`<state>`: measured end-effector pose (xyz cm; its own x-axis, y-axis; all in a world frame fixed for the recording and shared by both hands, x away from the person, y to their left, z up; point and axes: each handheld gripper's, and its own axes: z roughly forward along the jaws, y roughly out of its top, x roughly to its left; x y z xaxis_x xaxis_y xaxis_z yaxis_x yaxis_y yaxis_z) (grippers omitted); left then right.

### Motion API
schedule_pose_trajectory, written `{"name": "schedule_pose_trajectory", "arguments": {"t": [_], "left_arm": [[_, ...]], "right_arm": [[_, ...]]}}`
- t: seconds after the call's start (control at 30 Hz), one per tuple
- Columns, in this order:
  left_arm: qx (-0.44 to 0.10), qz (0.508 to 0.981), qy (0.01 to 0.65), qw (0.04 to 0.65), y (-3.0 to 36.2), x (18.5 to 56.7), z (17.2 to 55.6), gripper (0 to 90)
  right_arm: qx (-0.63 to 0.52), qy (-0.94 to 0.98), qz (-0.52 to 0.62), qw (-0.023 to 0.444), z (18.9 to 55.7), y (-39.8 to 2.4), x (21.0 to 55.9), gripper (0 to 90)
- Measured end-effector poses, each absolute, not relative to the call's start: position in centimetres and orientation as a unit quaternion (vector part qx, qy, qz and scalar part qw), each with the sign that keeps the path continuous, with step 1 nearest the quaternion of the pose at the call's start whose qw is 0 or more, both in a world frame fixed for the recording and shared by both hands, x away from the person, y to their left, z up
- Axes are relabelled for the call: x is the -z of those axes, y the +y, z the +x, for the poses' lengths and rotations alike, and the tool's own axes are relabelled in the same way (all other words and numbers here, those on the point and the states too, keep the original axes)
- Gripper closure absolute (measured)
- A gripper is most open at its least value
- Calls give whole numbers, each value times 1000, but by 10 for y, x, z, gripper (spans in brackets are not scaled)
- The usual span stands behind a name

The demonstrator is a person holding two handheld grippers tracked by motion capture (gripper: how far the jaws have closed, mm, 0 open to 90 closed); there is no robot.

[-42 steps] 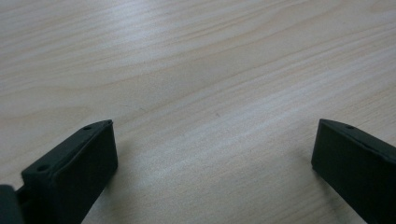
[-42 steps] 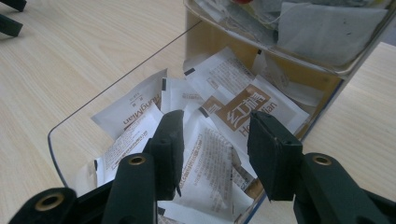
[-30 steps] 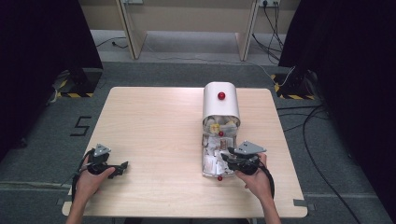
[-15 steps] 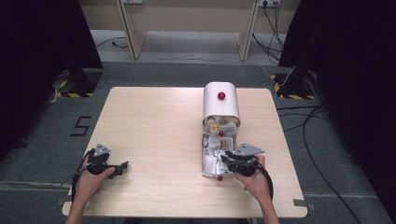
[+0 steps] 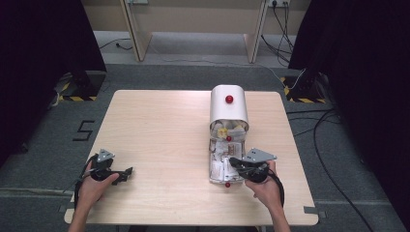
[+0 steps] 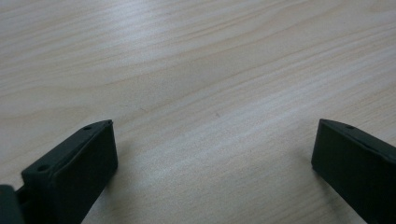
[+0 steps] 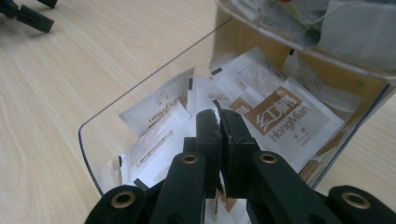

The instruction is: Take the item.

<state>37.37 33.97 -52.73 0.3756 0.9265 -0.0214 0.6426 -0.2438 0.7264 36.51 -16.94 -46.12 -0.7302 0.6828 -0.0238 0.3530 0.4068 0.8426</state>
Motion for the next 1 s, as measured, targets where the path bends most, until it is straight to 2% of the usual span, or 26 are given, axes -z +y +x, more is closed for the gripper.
{"name": "schedule_pose_trajectory", "arguments": {"t": [1.0], "left_arm": [[-213,759,517,334,340,527,374,0]], "right_arm": [[-469,796,320,209,363,-179,448,873]]}}
